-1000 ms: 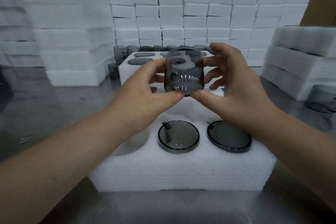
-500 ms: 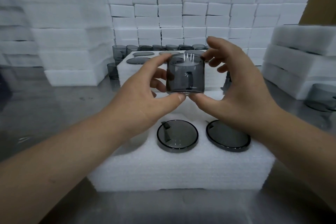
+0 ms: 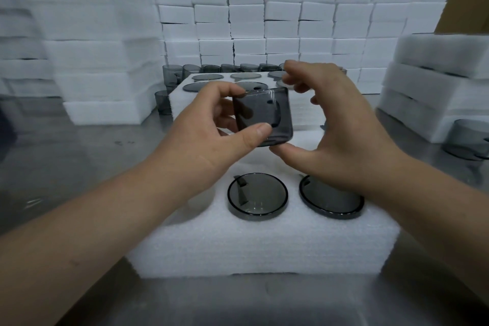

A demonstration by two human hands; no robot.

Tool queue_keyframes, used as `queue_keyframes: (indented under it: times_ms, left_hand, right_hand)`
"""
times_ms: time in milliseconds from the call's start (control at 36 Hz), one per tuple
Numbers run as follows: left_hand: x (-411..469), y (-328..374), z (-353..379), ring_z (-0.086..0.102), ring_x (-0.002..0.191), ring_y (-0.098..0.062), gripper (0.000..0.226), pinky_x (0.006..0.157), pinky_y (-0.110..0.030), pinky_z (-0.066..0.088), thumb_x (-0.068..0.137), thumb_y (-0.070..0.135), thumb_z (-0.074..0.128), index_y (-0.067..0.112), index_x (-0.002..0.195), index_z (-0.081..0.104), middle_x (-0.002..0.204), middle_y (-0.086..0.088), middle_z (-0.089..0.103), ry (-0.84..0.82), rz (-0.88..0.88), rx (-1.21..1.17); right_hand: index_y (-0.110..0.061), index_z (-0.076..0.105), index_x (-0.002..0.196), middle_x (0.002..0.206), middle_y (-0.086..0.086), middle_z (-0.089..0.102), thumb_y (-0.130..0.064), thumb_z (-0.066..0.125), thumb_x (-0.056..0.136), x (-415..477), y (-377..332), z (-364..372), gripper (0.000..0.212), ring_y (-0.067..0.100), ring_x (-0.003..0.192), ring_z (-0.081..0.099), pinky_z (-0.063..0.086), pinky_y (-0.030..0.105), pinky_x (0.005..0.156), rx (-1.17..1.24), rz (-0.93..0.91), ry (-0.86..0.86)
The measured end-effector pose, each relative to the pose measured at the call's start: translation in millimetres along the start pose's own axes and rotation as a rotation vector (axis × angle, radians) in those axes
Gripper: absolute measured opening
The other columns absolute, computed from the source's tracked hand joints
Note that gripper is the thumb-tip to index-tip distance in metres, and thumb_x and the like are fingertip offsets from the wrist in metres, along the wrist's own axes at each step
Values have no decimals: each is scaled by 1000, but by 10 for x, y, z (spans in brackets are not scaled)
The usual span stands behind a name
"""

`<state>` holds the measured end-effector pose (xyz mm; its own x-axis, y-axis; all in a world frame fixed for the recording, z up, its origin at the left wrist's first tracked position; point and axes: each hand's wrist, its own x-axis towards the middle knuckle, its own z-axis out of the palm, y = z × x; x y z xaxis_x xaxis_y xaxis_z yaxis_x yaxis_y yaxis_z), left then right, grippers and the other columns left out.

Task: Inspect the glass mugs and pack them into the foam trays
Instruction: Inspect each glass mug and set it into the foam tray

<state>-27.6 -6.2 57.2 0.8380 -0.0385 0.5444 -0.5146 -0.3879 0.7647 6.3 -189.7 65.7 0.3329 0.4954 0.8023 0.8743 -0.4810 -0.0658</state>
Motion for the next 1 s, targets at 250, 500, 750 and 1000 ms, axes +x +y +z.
queue_keyframes:
  times_ms: [250, 500, 750, 1000]
  left_hand:
    - [-10, 24, 11, 58, 85, -5, 48, 75, -29, 44, 48, 53, 68, 50, 91, 47, 94, 17, 61, 26, 57, 19]
    - [-30, 44, 19, 56, 102, -10, 53, 85, -36, 49, 54, 50, 71, 47, 97, 40, 107, 16, 55, 83, 165, 147]
    - [-78, 81, 24, 56, 108, -7, 52, 92, -32, 48, 61, 49, 70, 52, 101, 38, 114, 19, 54, 62, 244, 177]
    - [-79, 100, 11, 54, 111, 1, 49, 95, -23, 46, 61, 41, 69, 45, 101, 41, 114, 23, 55, 47, 261, 134]
  right_hand:
    - [-28, 25, 132, 123, -14, 35, -49, 63, 66, -5, -23, -14, 80, -10, 109, 36, 26, 3, 90, 109, 52, -67]
    - [-40, 23, 132, 107, -25, 40, -58, 59, 64, 1, -4, 22, 79, -8, 98, 44, 32, 2, 78, 100, 139, -86]
    - [-27, 35, 136, 101, -21, 45, -52, 66, 69, -3, 29, 45, 78, -2, 87, 45, 34, 2, 77, 46, 150, -42]
    - [-23, 37, 135, 104, -14, 47, -42, 67, 71, -9, 32, 49, 73, -3, 90, 43, 33, 1, 80, 31, 139, -4]
